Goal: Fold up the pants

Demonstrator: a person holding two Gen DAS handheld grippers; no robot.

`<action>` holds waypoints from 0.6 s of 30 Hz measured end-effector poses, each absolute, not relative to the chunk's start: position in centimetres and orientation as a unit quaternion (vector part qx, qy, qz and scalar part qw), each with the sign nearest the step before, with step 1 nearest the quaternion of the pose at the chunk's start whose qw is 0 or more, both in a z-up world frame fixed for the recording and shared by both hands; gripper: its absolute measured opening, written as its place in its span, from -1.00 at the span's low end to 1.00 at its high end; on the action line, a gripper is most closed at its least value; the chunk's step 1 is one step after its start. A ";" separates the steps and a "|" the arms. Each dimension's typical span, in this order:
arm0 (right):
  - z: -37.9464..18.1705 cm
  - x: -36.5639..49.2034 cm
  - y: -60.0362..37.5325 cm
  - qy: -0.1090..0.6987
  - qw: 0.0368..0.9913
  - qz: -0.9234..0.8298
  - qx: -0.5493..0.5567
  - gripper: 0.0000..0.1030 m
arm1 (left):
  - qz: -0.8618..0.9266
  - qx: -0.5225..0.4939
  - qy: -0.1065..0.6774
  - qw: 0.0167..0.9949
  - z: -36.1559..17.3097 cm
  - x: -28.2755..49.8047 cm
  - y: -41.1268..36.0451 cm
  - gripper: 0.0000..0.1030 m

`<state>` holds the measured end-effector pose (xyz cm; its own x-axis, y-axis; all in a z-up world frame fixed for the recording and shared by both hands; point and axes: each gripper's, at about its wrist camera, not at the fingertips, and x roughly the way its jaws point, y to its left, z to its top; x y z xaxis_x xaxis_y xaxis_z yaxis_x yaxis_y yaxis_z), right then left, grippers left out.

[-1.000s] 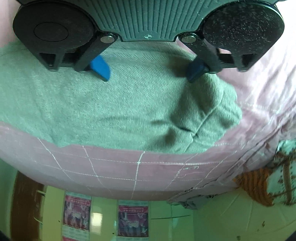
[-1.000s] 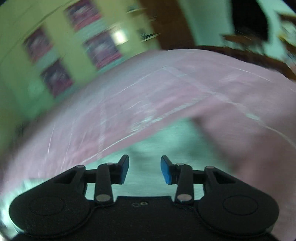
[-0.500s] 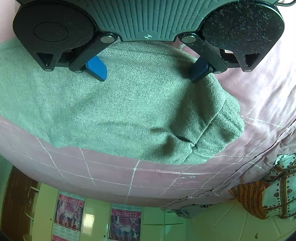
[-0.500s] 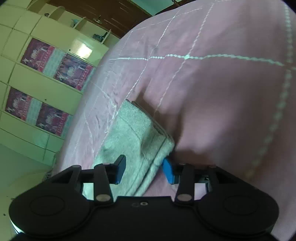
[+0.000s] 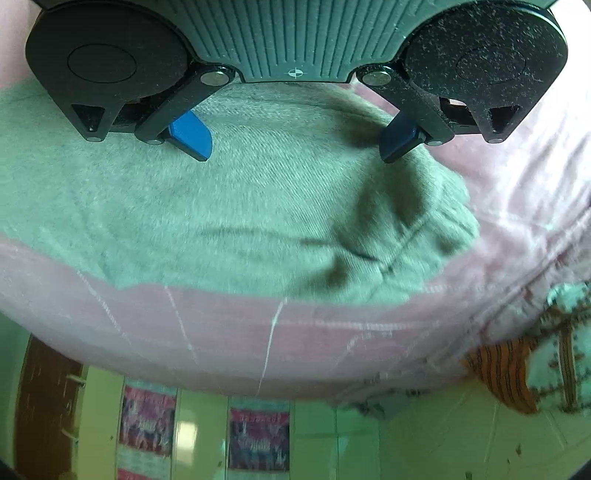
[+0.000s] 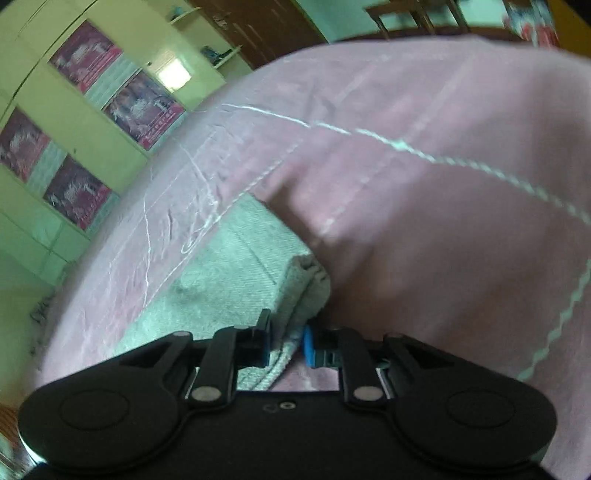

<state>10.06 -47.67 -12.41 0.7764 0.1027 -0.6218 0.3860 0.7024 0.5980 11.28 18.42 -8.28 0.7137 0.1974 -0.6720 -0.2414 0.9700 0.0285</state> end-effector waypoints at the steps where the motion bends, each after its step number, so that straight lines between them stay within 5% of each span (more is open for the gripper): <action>1: -12.3 10.1 -47.3 0.328 0.866 -0.085 0.368 -0.68 | 0.121 -0.031 0.355 0.927 -8.1 11.0 18.7 0.89; 10: -8.7 12.6 -43.2 0.301 0.889 -0.129 0.320 -0.69 | 0.146 -0.075 0.365 0.916 -7.9 8.0 23.8 0.89; 18: -1.5 17.0 -27.0 0.238 0.946 -0.002 0.221 -0.69 | 0.130 -0.094 0.366 0.917 -8.7 5.6 25.8 0.89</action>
